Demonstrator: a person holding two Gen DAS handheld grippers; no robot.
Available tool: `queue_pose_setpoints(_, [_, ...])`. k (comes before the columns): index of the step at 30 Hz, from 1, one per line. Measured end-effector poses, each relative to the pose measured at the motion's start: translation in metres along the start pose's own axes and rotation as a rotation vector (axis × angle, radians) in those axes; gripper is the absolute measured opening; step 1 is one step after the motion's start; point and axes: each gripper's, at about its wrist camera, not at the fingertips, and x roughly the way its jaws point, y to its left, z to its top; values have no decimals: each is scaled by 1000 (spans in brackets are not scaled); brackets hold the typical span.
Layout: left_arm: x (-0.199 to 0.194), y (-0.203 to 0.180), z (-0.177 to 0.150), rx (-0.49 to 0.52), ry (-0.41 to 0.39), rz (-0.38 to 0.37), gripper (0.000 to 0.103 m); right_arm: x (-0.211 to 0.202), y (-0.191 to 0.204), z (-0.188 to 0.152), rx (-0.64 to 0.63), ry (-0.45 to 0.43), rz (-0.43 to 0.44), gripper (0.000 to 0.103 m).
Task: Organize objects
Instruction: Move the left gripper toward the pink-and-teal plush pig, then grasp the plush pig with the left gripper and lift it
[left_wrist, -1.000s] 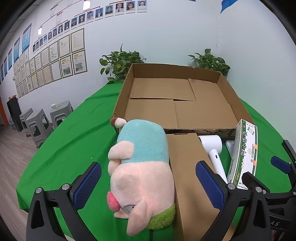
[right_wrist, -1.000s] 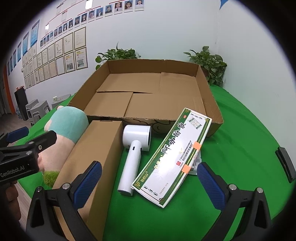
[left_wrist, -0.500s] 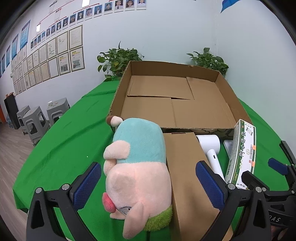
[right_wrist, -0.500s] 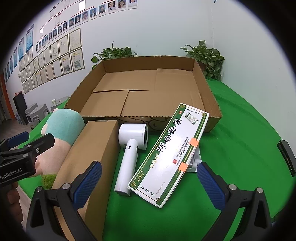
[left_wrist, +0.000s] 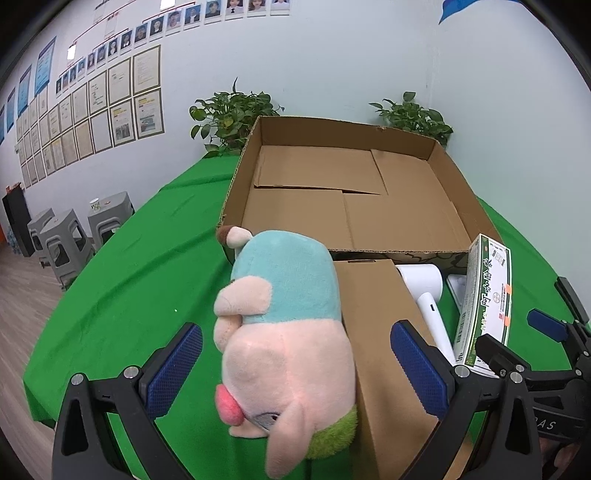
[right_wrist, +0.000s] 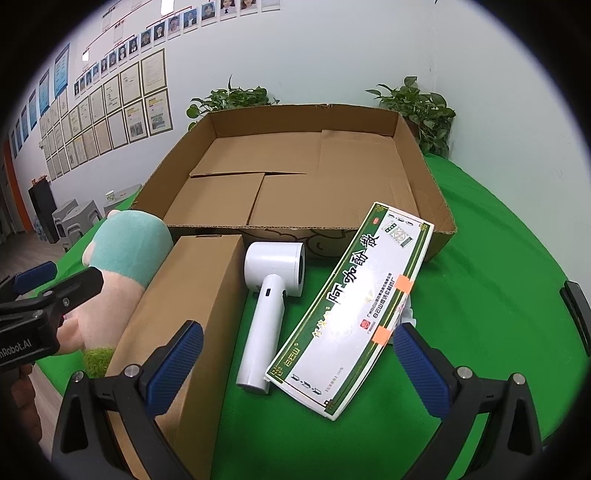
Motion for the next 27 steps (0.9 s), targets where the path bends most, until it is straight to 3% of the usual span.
queue_pose_setpoints(7, [1, 11, 1, 3, 14, -6, 102, -3, -1, 5, 12, -9, 14, 102])
queue_pose_setpoints(16, [21, 30, -19, -63, 96, -33, 101, -1, 15, 9, -64, -2, 67, 102])
queue_pose_setpoints(19, [29, 35, -23, -68, 117, -85, 94, 0, 20, 14, -62, 0, 132, 102])
queue_pose_setpoints(21, [34, 41, -24, -85, 125, -152, 79, 1, 24, 16, -61, 14, 180, 102])
queue_pose_setpoints(22, [37, 43, -25, -97, 131, -188, 77, 2, 25, 17, -60, 21, 203, 102])
queue_pose_setpoints(27, [36, 40, -26, -59, 109, -202, 62, 4, 32, 32, -63, 62, 287, 102])
